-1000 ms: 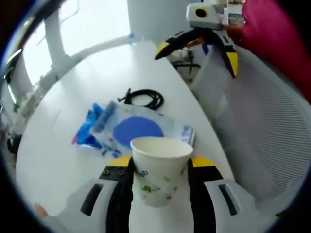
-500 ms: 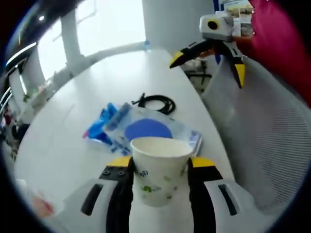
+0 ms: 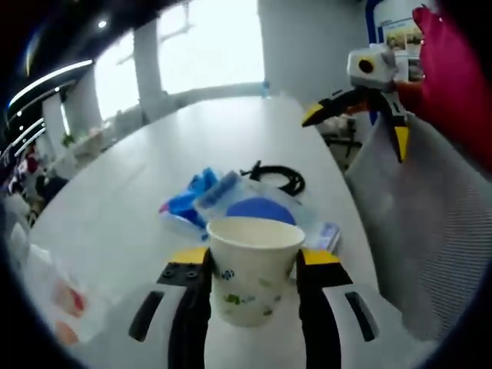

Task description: Arrange the tabletop items into an orderly group along one side of the table until the central work area is clear of visible clutter.

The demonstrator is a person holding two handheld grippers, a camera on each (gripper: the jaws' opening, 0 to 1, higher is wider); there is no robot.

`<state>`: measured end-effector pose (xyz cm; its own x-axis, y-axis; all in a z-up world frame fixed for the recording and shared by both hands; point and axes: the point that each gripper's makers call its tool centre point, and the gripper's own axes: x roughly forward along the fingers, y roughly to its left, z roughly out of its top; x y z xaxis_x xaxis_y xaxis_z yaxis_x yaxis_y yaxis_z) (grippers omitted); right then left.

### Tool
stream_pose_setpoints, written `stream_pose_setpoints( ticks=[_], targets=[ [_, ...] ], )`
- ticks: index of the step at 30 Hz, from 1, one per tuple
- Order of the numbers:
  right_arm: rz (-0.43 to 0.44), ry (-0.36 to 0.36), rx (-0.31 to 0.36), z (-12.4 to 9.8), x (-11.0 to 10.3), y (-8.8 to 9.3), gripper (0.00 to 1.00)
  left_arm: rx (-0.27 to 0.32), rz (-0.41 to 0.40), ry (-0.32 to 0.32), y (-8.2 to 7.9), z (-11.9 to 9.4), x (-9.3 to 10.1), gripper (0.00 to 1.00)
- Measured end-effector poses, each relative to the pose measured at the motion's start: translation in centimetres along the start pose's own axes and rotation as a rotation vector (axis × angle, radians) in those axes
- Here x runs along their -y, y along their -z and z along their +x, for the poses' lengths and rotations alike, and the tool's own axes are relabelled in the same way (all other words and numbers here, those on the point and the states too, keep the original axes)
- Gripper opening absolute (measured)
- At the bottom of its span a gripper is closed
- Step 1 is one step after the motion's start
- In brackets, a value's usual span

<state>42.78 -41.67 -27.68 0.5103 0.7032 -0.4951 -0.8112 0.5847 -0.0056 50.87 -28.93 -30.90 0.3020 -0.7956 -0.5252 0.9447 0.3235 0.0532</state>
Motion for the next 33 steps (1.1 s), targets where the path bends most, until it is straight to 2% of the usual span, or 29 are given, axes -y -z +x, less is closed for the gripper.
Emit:
stream_pose_setpoints(
  ticks=[7,13,19,20,33],
  targets=[
    [0.001,0.003,-0.007,0.0,0.0,0.1,0.98,0.071,-0.063,-0.07,-0.8,-0.3,-1.1,0.41],
    [-0.001,0.004,-0.008,0.0,0.1,0.2,0.98,0.103,-0.082,-0.117,-1.3,-0.3,-2.0,0.41],
    [-0.001,0.004,-0.008,0.0,0.1,0.2,0.98,0.159,-0.122,-0.195,-2.2,-0.8,-3.7,0.41],
    [-0.002,0.004,-0.01,0.0,0.1,0.3,0.98,0.183,-0.141,-0.22,-2.6,-0.9,-4.4,0.41],
    [0.001,0.005,-0.011,0.0,0.1,0.3,0.98,0.292,-0.199,-0.34,-5.1,-1.1,-7.6,0.41]
  ],
)
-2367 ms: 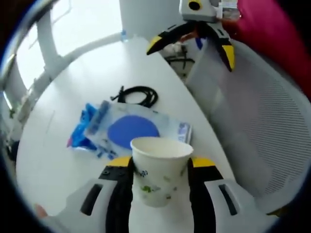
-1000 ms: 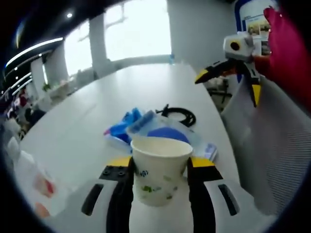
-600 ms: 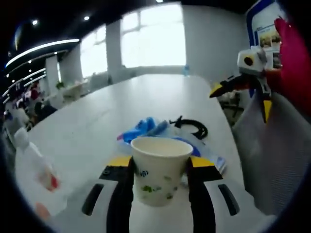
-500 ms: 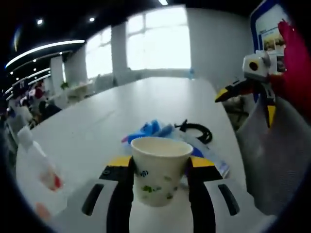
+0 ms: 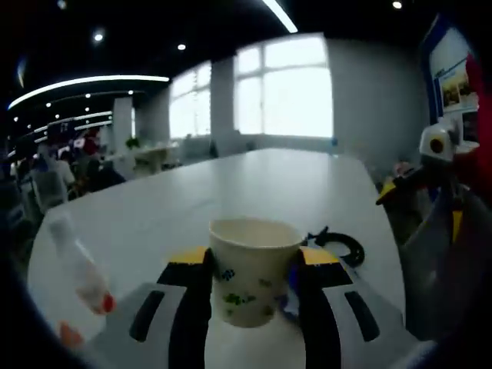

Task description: Arrange the tabletop items into an orderly group along one side of the table until the central work area is clear of visible clutter.

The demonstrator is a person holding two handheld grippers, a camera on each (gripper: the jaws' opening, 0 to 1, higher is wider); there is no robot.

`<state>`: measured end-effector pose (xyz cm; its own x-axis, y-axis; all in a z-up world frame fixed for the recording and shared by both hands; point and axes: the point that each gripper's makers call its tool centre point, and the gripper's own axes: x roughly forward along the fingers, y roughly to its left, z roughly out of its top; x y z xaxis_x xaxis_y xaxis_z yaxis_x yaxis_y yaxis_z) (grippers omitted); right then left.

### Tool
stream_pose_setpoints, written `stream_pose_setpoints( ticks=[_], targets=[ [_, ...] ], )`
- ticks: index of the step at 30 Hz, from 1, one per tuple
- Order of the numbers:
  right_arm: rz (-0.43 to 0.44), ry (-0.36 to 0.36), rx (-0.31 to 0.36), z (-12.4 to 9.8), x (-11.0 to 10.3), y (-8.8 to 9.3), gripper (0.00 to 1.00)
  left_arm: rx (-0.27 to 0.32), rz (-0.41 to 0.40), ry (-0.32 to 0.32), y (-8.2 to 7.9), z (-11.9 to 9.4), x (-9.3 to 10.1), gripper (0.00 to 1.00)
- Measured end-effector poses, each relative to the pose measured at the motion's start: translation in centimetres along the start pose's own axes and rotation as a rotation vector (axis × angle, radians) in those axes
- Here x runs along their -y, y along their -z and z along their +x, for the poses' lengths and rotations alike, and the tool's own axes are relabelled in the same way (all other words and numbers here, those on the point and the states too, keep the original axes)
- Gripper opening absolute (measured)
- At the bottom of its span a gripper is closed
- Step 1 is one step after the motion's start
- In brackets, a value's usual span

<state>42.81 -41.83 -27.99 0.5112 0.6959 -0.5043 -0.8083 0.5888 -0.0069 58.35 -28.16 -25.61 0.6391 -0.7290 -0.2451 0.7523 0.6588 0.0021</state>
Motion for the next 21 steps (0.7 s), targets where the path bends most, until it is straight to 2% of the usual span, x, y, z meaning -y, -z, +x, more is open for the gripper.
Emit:
stream_pose_setpoints(
  ticks=[4,6,9,15,21],
  targets=[
    [0.001,0.002,0.002,0.0,0.0,0.0,0.98,0.024,-0.024,-0.059,-0.6,0.5,-1.4,0.41],
    [0.001,0.002,0.001,0.0,0.0,0.0,0.98,0.06,-0.058,-0.099,-1.3,0.8,-2.3,0.4],
    [-0.002,0.002,-0.001,0.0,0.0,0.0,0.98,0.086,-0.077,-0.124,-2.1,1.2,-2.8,0.4],
    [0.002,0.003,0.003,0.0,0.1,0.0,0.98,0.119,-0.089,-0.158,-2.8,2.2,-3.6,0.4],
    [0.004,-0.001,0.002,0.0,0.0,0.0,0.98,0.146,-0.11,-0.227,-2.9,2.3,-5.0,0.4]
  ],
)
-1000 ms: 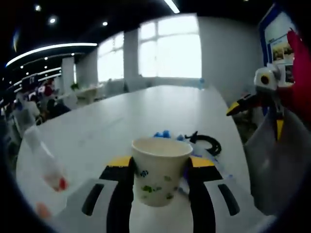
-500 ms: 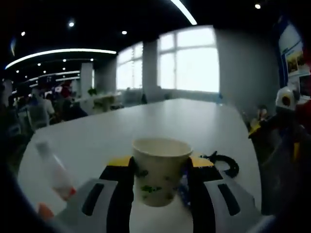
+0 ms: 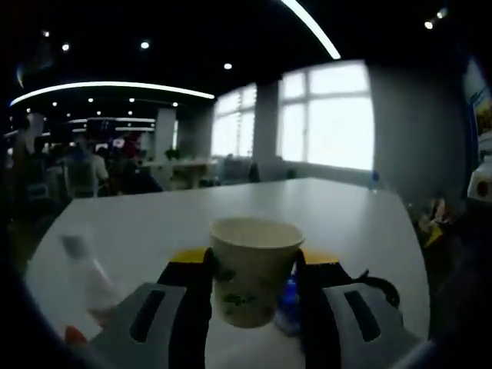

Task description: Arrange the tabletop items into an orderly group along one side of the table until the central work area is clear of visible clutter.

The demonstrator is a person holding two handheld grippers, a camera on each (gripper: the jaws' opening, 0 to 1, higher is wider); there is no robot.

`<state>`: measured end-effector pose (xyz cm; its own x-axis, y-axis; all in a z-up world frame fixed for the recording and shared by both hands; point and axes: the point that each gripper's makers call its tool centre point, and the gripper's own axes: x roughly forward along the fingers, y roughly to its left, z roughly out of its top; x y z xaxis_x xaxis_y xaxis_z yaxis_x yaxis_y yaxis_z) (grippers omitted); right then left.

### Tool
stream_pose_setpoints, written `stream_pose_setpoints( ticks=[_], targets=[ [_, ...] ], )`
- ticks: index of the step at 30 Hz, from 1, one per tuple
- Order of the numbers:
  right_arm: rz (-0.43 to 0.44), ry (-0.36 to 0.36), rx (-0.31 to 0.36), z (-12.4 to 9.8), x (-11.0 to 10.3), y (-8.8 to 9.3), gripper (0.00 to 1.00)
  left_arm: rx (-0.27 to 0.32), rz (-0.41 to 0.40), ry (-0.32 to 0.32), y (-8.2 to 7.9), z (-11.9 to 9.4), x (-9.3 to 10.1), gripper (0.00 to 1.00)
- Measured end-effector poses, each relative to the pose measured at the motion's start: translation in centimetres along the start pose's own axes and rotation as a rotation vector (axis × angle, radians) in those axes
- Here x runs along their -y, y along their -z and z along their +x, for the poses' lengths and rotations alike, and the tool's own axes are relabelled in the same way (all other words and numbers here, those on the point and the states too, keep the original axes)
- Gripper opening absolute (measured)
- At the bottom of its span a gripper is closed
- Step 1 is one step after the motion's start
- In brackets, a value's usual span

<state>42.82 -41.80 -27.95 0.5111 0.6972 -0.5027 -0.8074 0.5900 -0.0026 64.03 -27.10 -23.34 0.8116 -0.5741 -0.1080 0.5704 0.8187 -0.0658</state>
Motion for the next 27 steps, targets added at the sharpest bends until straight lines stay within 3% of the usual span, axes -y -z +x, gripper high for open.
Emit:
stream_pose_setpoints(
  ticks=[9,27],
  targets=[
    [0.002,-0.005,-0.003,0.0,0.0,0.1,0.98,0.043,-0.021,-0.142,0.4,0.5,-2.3,0.4],
    [0.014,-0.01,-0.021,0.2,-0.1,0.5,0.98,0.059,-0.058,-0.28,3.4,1.4,-4.9,0.4]
  ],
)
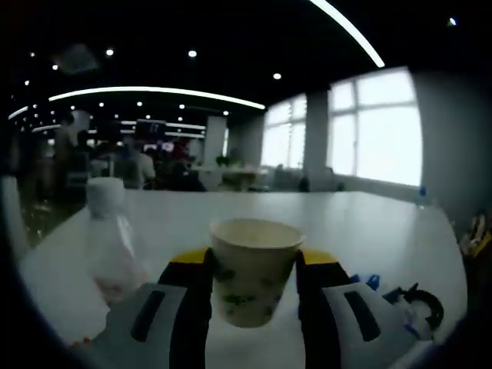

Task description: Arrange the tabletop items into an orderly group along one side of the table until the central work area is clear of visible clutter.

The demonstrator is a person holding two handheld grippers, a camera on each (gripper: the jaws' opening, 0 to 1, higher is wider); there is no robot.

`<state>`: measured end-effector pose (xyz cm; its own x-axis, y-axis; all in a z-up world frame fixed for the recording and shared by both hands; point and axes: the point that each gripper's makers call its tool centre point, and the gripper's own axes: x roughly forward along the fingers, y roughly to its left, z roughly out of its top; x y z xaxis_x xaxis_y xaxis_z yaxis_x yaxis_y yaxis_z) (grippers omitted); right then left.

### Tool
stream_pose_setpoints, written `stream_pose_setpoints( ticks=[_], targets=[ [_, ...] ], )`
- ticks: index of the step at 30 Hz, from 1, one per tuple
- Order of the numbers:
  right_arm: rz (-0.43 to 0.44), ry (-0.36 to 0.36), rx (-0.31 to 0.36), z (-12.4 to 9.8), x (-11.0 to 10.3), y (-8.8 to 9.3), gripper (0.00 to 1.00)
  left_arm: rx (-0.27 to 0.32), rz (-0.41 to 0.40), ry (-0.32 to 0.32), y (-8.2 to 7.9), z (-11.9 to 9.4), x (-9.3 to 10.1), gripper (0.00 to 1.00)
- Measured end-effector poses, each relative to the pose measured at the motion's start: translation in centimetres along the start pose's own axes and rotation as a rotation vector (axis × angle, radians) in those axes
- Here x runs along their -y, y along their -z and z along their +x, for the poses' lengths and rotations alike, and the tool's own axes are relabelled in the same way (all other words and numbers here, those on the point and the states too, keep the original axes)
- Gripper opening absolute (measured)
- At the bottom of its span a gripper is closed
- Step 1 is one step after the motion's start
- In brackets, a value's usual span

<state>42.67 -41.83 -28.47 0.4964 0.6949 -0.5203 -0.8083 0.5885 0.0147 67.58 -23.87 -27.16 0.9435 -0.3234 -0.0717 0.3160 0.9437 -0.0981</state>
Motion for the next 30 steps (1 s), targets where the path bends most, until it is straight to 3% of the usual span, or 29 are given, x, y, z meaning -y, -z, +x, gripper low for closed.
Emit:
stream_pose_setpoints(
  ticks=[12,30],
  targets=[
    [0.013,-0.002,-0.018,0.1,0.0,0.4,0.97,-0.017,-0.022,-0.061,2.0,1.0,-1.7,0.4],
    [0.023,0.0,-0.043,0.3,0.1,1.0,0.97,-0.032,-0.017,-0.101,4.1,1.6,-2.2,0.4]
  ],
)
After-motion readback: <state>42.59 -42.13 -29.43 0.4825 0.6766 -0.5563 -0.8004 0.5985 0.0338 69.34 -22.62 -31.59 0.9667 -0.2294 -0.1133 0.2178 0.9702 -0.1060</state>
